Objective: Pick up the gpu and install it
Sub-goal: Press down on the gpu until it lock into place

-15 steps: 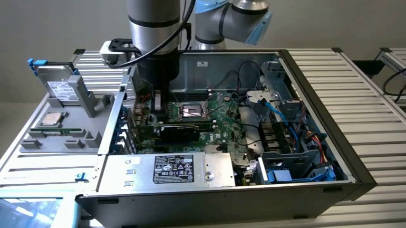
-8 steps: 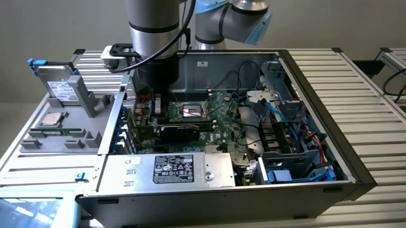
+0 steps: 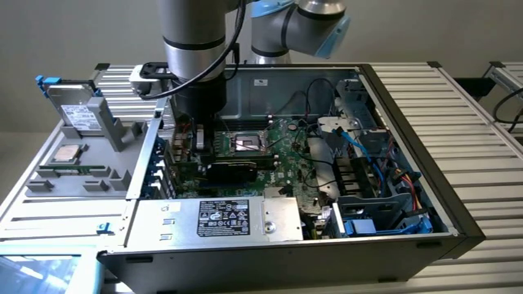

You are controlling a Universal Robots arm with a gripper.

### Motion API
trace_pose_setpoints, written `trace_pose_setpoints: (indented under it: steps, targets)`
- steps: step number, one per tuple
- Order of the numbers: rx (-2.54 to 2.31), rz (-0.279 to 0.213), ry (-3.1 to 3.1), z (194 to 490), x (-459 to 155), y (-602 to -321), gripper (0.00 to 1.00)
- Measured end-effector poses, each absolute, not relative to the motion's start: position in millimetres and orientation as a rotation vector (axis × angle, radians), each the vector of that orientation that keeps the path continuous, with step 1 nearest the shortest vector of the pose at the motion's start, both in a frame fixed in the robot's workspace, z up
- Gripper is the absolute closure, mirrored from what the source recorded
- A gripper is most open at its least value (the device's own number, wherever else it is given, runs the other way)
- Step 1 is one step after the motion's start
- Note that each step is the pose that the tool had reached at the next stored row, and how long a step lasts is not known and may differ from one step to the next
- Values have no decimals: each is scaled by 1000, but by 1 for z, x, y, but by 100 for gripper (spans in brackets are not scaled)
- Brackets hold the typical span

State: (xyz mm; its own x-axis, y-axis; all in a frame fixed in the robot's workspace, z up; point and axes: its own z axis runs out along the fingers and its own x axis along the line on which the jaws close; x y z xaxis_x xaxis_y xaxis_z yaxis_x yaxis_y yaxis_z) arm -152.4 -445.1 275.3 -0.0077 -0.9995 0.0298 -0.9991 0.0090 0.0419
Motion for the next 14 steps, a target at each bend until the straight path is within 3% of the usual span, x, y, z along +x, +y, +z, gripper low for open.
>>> trace_pose_setpoints:
  steps: [9,14]
  targets:
    - [2180,-4,-2198,264,-153,-445,88]
    - [2174,-11,-2197,282,-150,-445,88]
